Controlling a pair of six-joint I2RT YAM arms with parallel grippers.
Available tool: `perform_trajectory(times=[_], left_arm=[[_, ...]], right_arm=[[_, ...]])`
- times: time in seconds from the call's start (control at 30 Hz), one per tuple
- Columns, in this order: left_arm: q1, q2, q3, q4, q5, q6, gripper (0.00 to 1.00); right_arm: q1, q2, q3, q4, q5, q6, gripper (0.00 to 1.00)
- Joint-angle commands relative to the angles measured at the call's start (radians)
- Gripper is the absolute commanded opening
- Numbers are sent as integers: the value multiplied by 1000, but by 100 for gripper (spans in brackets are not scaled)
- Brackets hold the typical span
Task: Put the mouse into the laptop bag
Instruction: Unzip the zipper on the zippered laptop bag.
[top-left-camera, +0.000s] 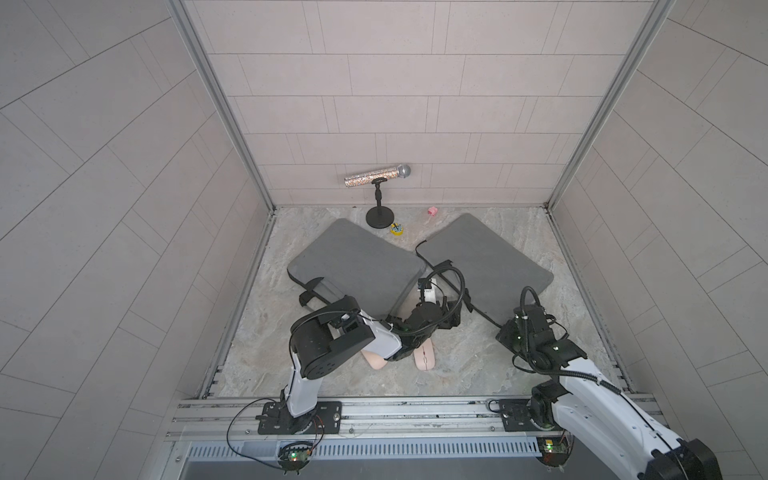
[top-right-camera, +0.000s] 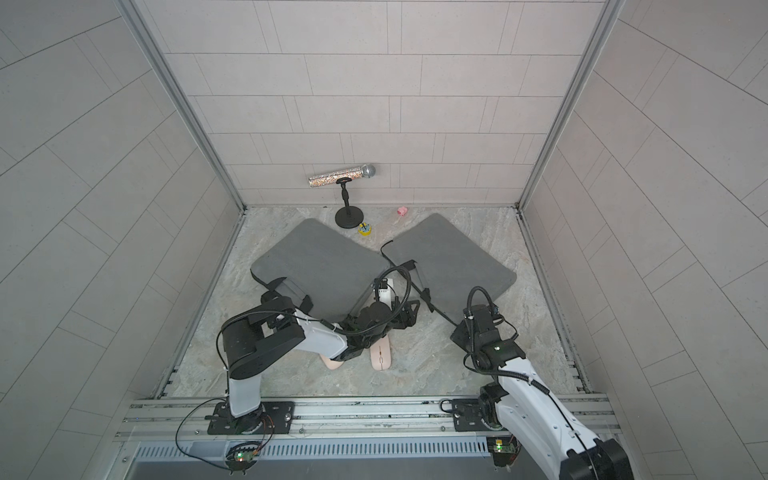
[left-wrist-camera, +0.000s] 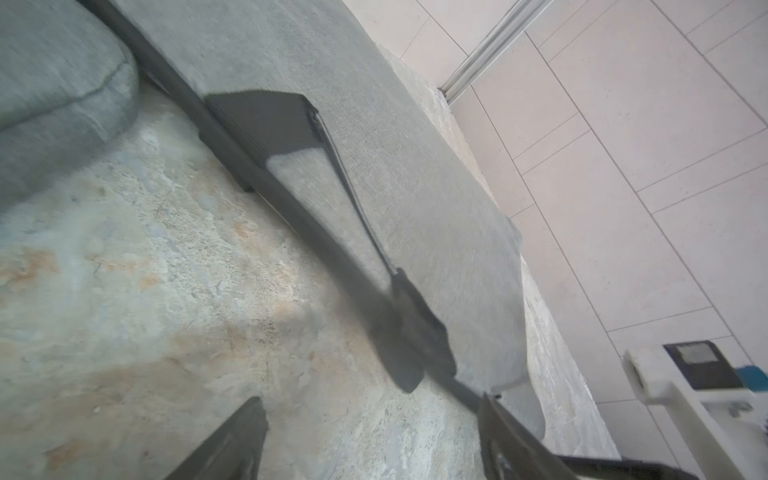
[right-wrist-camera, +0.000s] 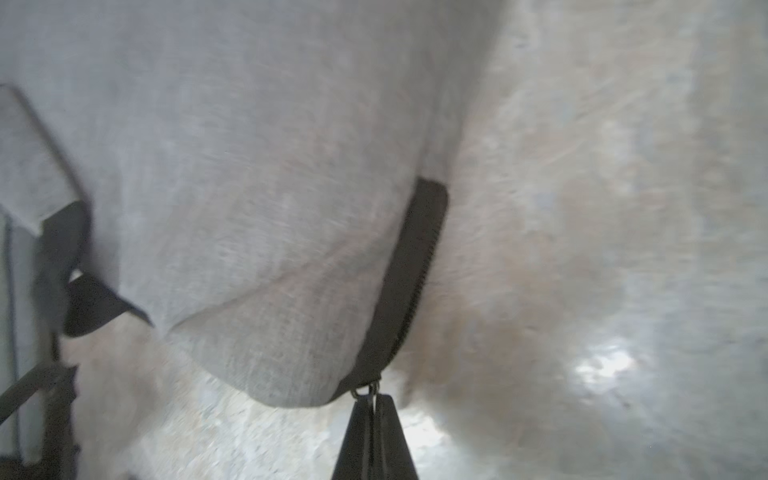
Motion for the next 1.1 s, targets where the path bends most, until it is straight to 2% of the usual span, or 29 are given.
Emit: perform_trajectory(times=[0.0,0.13,0.27,0.33,0.5,0.77,0.8,0.83,0.97,1.0,1.07], left_arm=[[24,-46,7,-27,-24,18,87],[105,-12,73,-115,76,-24,88],[195,67,177,-191,212,-76,88],[220,94,214,-210,237,-83,88],[237,135,329,-334,223,-45,88],[239,258,485,-446,191,-30,87],[239,270,497,-445,195,-31,84],[239,278,505,-434,201,-33,77],[238,294,505,-389,224,-68,28],[238,293,504,-387,228,-74,20],[236,286,494,-368,234,-80,13]], right_arm=[[-78,47,17,-81,-78,-4,0],[-90,45,35,-110,-69,1,0],[-90,-28,38,-158,-19,34,0],[-90,-73,33,-181,-2,53,0],[-90,-156,20,-207,-6,74,0],[-90,-171,31,-226,-20,62,0],[-90,-173,32,-229,-19,60,0],[-90,-175,32,-229,-19,57,0],[-90,-172,22,-209,-27,61,0],[-90,-167,19,-202,-34,63,0],[-88,-157,10,-170,-68,64,0]])
